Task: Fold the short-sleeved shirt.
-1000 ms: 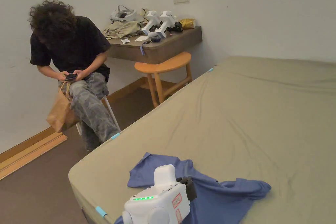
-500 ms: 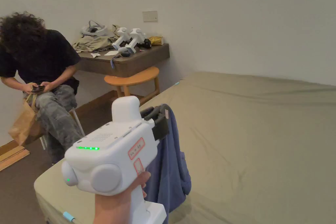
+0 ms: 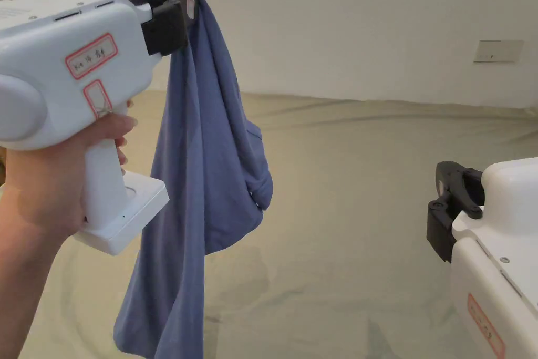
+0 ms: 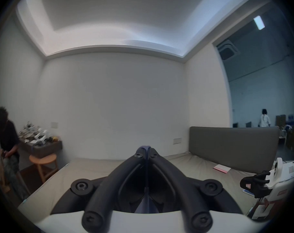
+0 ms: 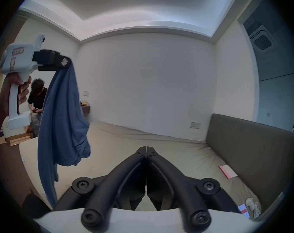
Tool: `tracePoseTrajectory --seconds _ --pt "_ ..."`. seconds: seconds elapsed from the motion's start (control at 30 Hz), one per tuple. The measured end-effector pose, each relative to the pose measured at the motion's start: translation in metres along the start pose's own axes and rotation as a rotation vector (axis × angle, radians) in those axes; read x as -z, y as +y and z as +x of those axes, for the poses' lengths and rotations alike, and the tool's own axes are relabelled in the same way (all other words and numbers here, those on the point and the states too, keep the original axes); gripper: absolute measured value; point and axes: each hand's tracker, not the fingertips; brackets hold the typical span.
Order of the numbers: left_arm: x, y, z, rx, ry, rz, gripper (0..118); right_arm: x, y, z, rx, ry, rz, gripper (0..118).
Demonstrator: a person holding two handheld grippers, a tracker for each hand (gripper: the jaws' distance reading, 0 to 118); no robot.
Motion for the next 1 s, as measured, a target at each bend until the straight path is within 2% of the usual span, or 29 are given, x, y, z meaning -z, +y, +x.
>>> tracePoseTrajectory --seconds 0.2,0.33,0.47,0.53,0.7,0.77,0.83,0.87,0.9,0.93,0.97,1.0 --pt "0.068 -0.005 0.057 0.08 -0.131 -0.055 0 -0.004 -0.014 0.039 0.004 -0.096 -0.027 1" --pt "0.118 -0.054 0.103 0.129 -0.158 -0.155 0 0.001 -0.028 0.057 0.005 -0.133 -0.065 1" --pt "0.175 -0.142 0.15 0.134 -0.238 -0.318 0 0.011 -0.045 0.073 -0.015 -0.163 -0.118 1" --pt "0.202 -0.199 0.171 0.134 -0.252 -0.459 0 0.017 -0.056 0.083 -0.012 -0.175 -0.144 1" --pt "0.229 -0.338 0.206 0.113 -0.249 -0.774 0 0.031 -0.082 0.103 0.009 -0.202 -0.218 1" --pt "0.223 -0.38 0.213 0.099 -0.237 -0.872 11 0.036 -0.092 0.109 0.013 -0.201 -0.243 1" --pt "0.214 -0.415 0.215 0.099 -0.215 -0.955 14 0.042 -0.103 0.113 0.013 -0.204 -0.27 1" --pt "0.21 -0.424 0.215 0.09 -0.214 -0.974 27 0.044 -0.106 0.114 0.014 -0.205 -0.278 1" --pt "0.203 -0.429 0.214 0.08 -0.214 -0.987 46 0.046 -0.11 0.115 0.016 -0.205 -0.285 1" --pt "0.198 -0.435 0.213 0.066 -0.212 -0.998 82 0.048 -0.113 0.116 0.019 -0.204 -0.294 1" --pt "0.193 -0.435 0.212 0.055 -0.209 -0.997 104 0.049 -0.115 0.116 0.022 -0.202 -0.303 1" --pt "0.185 -0.433 0.209 0.029 -0.209 -0.982 113 0.051 -0.118 0.115 0.024 -0.2 -0.311 1"
